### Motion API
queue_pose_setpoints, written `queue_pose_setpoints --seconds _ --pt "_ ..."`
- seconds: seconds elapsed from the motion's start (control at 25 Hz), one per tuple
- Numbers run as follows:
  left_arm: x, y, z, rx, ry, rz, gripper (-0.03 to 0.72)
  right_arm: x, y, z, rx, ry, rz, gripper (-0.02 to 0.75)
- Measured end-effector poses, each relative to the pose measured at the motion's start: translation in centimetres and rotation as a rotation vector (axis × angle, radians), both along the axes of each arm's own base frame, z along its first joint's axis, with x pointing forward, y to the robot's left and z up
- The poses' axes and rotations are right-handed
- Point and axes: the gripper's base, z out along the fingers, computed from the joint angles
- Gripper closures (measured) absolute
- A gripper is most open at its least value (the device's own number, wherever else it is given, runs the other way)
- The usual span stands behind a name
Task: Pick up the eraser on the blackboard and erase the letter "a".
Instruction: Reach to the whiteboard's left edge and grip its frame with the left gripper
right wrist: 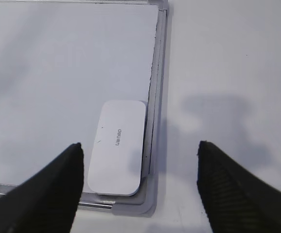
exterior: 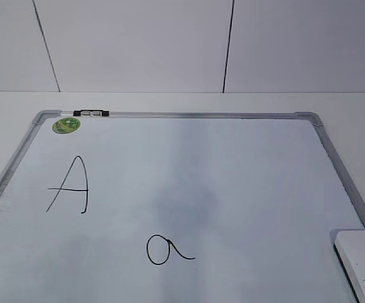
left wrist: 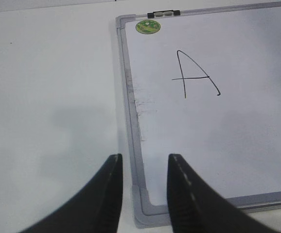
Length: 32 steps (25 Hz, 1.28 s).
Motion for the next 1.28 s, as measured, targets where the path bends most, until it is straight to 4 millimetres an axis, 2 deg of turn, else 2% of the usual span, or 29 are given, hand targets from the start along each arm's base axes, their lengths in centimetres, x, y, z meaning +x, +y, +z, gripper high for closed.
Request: queue_pose_setpoints --seconds 0.84,1.16,1.28 --pt "0.0 0.0 0.0 0.000 0.000 0.000 0.454 0.0 -0.1 0.0 -0.008 0.000 -0.006 0.179" --pt "0.0 0.0 0.0 0.000 0.000 0.000 0.454 -0.2 -0.1 0.4 -0.011 -0.014 -0.008 0.178" --pt "0.0 0.0 0.0 0.000 0.000 0.000 0.450 -0.3 -0.1 1.2 -0.011 -0.018 -0.007 0.178"
